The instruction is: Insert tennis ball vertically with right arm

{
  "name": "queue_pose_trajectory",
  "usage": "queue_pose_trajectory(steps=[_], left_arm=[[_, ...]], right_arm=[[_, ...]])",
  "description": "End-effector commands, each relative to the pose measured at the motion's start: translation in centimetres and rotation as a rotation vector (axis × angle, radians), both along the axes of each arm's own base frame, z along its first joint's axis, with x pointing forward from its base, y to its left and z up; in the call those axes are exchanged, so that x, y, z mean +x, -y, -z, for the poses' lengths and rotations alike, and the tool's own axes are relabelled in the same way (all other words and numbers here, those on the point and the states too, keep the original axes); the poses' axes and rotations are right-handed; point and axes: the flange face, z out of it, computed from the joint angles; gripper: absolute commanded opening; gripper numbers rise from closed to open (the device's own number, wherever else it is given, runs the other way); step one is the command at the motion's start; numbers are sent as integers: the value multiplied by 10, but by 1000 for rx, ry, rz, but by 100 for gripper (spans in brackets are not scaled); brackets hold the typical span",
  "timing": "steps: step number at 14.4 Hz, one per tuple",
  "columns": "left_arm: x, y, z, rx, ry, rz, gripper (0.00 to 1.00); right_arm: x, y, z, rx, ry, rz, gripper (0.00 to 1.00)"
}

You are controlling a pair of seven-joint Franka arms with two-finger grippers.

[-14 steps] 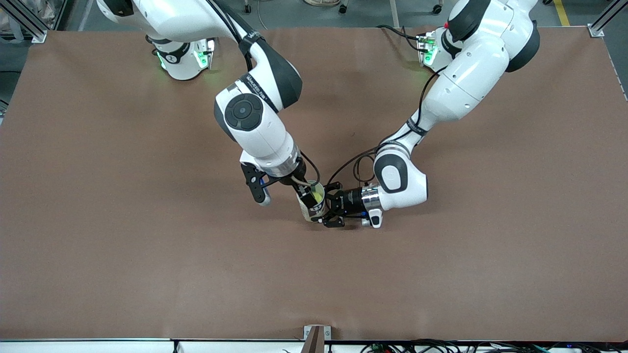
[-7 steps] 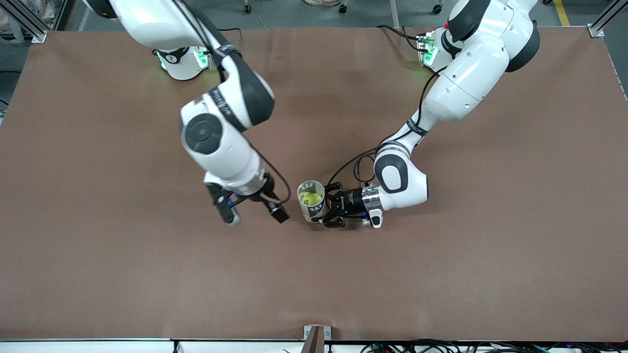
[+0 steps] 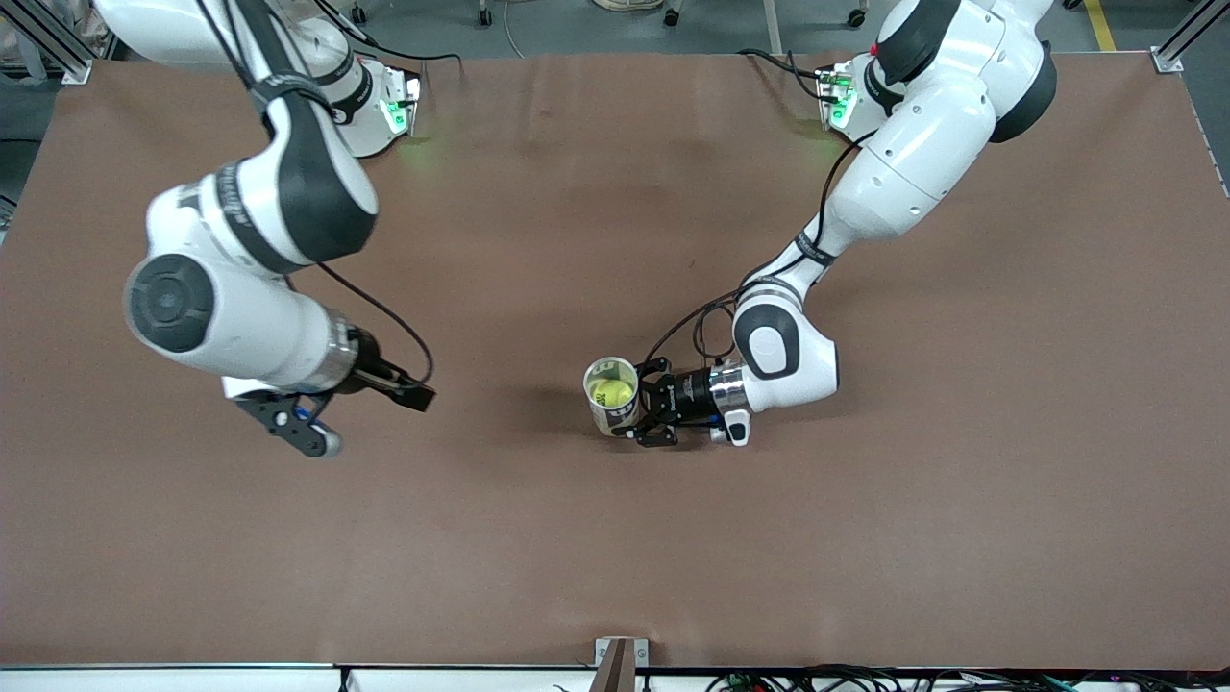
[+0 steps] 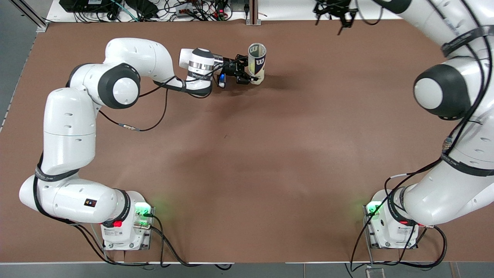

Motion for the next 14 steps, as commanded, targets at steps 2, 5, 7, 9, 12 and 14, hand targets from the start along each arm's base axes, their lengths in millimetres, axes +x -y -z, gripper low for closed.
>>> queue_pose_trajectory(steps=[2, 5, 7, 9, 12, 14], left_arm=[[2, -2, 2, -1, -9, -21, 77], [1, -2, 6, 2, -14, -20, 83], [1, -2, 6, 2, -14, -20, 97], [1, -2, 4, 1, -11, -20, 100], [4, -3, -2, -1, -5, -22, 100], [7, -5, -9, -5, -2, -29, 100]], right_arm=[[-32, 59, -6, -43, -5, -185, 100], [-46, 96, -10, -56, -12, -264, 100], [-54, 126, -13, -42, -13, -313, 100], [-62, 151, -18, -28, -15, -352, 100], [-72, 180, -32, -19, -26, -403, 100], [-78, 190, -45, -67, -26, -456, 100]])
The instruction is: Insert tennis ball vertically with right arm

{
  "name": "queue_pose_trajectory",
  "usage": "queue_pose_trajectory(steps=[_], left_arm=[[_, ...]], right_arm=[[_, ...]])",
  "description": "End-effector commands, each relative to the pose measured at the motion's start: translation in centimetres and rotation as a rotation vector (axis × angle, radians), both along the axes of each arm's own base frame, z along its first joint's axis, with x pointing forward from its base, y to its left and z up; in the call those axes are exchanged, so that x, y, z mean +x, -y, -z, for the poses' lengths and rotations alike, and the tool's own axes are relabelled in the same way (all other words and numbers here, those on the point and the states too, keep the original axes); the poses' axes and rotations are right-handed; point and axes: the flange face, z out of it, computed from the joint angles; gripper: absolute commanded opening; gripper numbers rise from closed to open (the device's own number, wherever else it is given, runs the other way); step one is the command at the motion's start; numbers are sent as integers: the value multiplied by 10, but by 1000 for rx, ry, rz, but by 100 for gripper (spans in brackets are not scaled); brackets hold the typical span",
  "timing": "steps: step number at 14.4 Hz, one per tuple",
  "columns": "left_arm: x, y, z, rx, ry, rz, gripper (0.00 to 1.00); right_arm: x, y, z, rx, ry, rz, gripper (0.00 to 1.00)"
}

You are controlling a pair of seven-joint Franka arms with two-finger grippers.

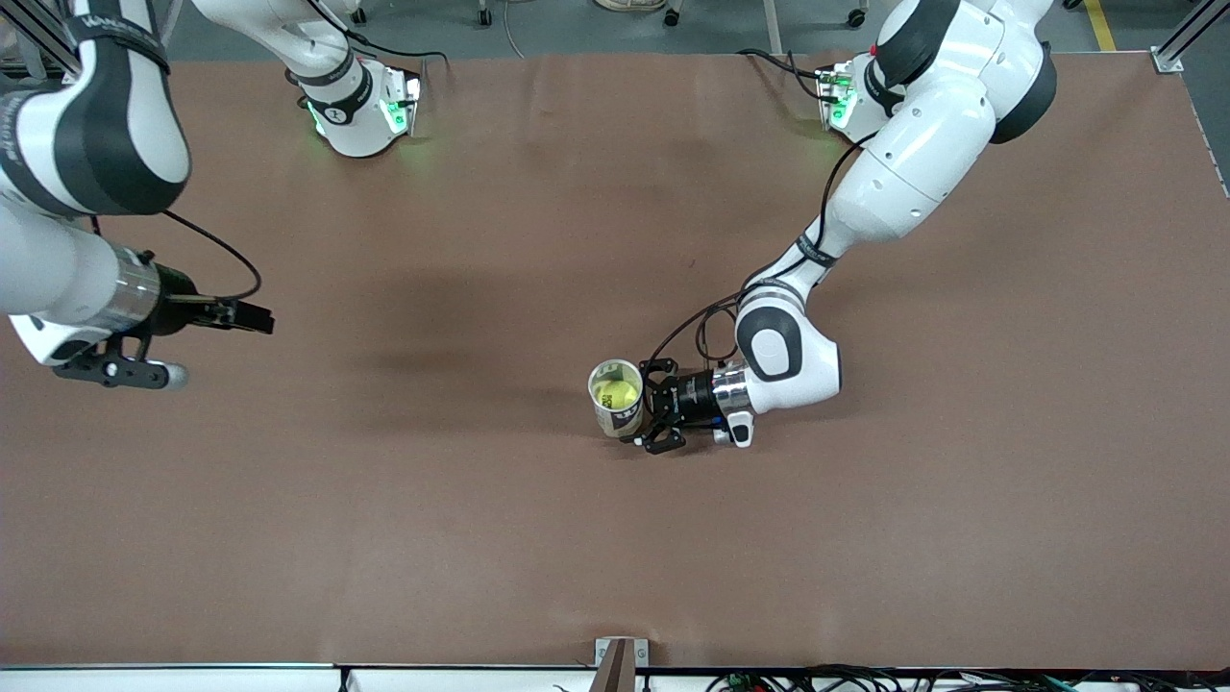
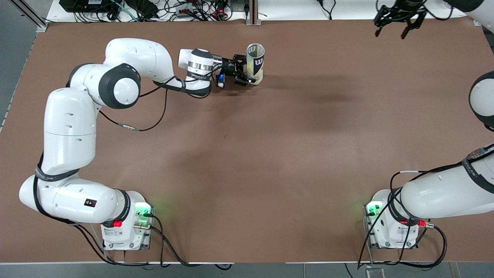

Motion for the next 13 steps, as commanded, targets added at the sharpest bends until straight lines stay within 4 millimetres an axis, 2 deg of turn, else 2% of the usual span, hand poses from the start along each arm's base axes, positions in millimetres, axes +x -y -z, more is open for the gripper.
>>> queue_pose_trajectory(steps=[1, 6, 10, 13], left_arm=[[5, -2, -13, -8, -13, -28, 100], [0, -8, -13, 1, -32, -32, 100], [-10, -13, -11, 17, -49, -24, 100], [-14, -31, -18, 35, -59, -33, 100]], right_arm=[[-20, 11, -23, -55, 15, -66, 100], [-30, 55, -42, -43, 35, -59, 100], [-34, 61, -54, -42, 49, -47, 100], [-35, 64, -63, -43, 64, -42, 100]])
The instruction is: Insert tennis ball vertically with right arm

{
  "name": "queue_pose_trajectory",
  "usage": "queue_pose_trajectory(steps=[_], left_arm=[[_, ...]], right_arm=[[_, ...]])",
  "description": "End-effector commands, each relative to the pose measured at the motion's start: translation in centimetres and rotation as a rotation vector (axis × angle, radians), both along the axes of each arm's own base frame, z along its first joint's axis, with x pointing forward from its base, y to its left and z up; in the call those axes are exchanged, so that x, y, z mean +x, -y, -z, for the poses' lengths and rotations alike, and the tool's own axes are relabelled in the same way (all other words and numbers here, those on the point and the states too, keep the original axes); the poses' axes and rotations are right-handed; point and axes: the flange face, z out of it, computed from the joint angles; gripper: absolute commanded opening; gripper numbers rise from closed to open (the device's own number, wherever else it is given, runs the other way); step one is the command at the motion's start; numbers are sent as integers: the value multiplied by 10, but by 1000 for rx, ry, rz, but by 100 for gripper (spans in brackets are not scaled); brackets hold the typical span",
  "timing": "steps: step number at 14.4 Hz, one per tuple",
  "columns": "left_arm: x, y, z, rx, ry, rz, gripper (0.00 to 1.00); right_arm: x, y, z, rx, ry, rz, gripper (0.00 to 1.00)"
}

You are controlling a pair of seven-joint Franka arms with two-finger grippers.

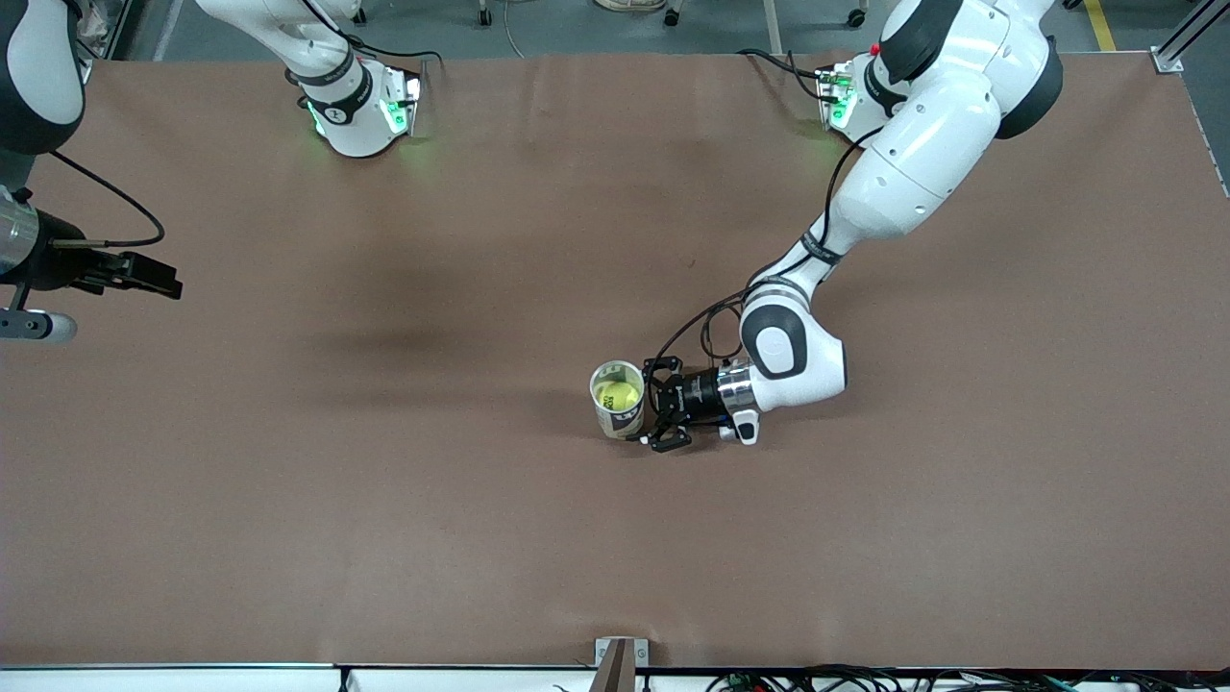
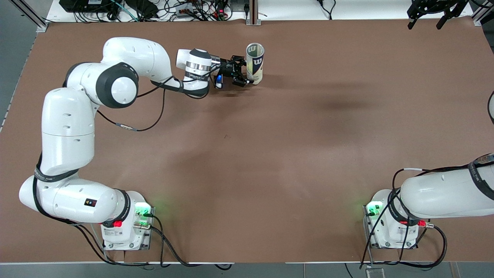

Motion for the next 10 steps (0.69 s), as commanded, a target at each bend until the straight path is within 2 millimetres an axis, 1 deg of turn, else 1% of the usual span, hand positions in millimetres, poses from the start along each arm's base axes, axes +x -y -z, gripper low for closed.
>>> queue_pose_trajectory(steps=[1, 2, 3, 5, 6, 7, 8, 10], left_arm=[[-5, -27, -23, 18, -20, -27, 100], [-5, -33, -29, 16, -22, -30, 100], [-6, -41, -31, 13, -28, -30, 100], [-7, -57, -40, 29, -20, -20, 100], [-6, -72, -46, 45, -10, -24, 100], [-8, -85, -52, 65, -1, -17, 100], [-5, -105, -61, 90, 19, -17, 100], [-6, -133, -81, 126, 51, 17, 100]], right_arm=[[-10, 3, -17, -13, 20, -6, 100], [-11, 2, -29, -14, 21, -1, 100], [-11, 2, -41, -15, 25, 1, 100], [-12, -1, -54, -15, 35, -2, 100], [-12, -1, -56, -15, 38, -8, 100], [-12, -1, -56, -15, 37, -8, 100], [-12, -1, -56, -14, 37, -10, 100], [-13, -1, -56, -14, 26, -8, 100]])
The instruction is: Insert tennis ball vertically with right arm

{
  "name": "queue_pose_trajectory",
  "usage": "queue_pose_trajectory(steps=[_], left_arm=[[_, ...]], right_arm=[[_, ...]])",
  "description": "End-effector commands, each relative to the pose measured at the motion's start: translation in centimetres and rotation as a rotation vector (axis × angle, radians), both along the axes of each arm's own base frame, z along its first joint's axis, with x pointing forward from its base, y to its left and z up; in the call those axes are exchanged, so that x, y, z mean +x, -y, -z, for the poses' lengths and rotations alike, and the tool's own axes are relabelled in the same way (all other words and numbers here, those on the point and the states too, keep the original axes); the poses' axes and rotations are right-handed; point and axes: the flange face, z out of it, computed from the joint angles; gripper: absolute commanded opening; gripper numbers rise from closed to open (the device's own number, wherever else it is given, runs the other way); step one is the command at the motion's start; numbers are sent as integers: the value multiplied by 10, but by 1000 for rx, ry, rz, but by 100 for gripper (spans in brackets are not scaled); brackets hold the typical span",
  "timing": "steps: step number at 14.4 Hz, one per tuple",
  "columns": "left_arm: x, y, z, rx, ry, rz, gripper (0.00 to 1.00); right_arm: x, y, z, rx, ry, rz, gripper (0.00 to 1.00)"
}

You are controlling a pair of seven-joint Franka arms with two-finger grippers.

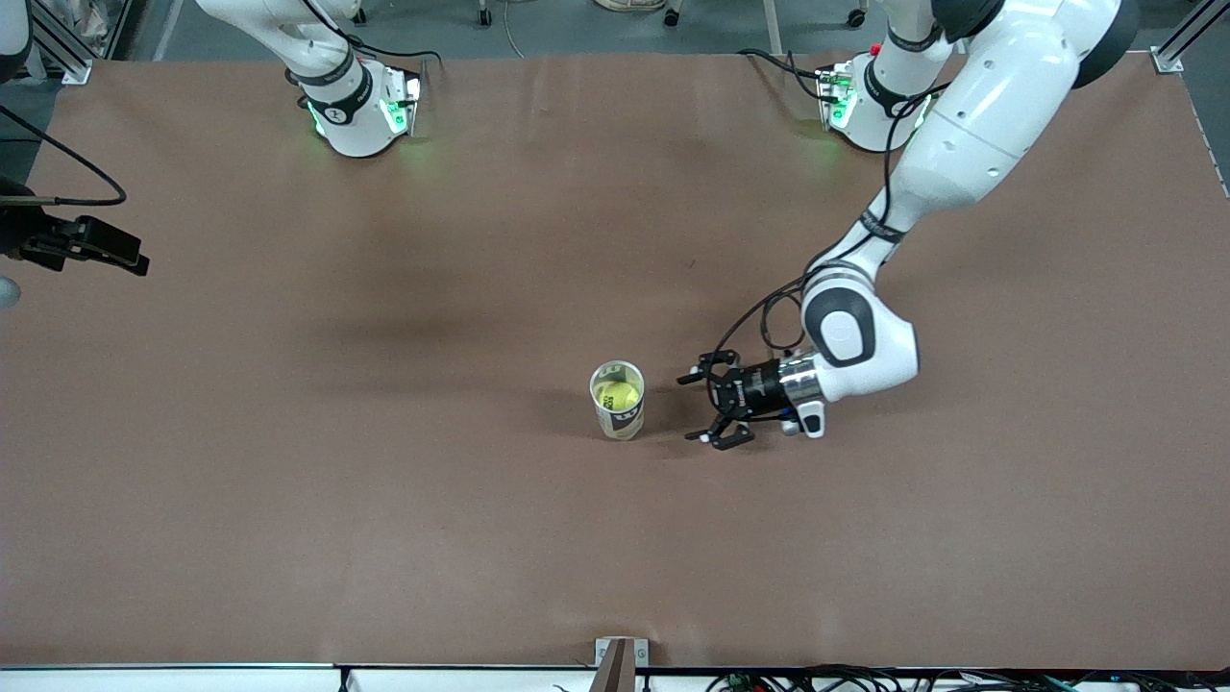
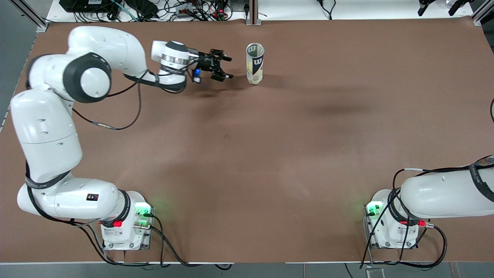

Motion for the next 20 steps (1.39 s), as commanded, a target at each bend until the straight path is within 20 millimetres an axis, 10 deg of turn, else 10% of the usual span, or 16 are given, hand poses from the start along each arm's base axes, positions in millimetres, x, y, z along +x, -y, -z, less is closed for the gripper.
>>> queue_pose_trajectory(steps=[1, 10, 20], left_arm=[[-11, -47, -38, 58, 31, 49, 100], [9, -163, -142, 436, 244, 472, 100], [13, -205, -247, 787, 569, 963, 100]], right_arm=[[-5, 2, -2, -13, -13, -6, 100], [-4, 1, -1, -8, -11, -6, 100], [-4, 0, -2, -2, -11, -6, 100]])
